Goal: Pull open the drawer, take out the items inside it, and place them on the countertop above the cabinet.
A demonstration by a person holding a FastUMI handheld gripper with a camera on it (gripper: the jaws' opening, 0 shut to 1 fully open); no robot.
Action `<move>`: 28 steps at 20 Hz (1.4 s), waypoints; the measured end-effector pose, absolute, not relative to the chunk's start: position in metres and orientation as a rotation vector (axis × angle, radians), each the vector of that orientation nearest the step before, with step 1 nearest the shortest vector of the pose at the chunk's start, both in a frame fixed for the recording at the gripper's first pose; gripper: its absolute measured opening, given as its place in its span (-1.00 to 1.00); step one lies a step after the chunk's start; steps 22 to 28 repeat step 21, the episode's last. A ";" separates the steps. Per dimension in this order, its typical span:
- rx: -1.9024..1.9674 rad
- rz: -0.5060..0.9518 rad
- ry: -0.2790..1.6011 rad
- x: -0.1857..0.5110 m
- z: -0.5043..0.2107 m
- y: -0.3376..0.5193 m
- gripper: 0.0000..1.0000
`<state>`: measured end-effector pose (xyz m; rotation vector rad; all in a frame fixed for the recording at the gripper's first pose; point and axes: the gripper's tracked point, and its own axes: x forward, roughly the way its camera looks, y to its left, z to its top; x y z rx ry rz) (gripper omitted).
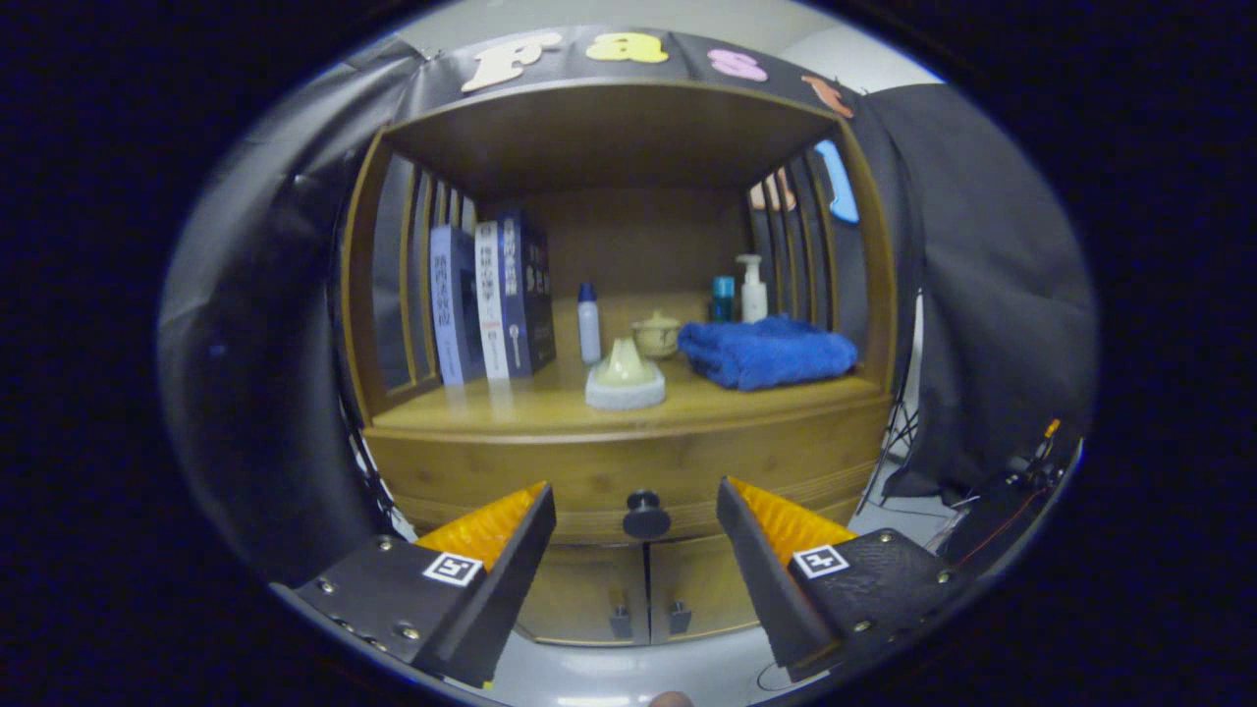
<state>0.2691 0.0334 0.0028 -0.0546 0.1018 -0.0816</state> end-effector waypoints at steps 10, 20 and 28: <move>-0.124 -0.030 -0.022 0.182 0.134 0.067 0.98; -0.109 -0.025 0.025 0.160 0.141 0.050 0.98; -0.111 -0.035 0.025 0.161 0.141 0.044 0.98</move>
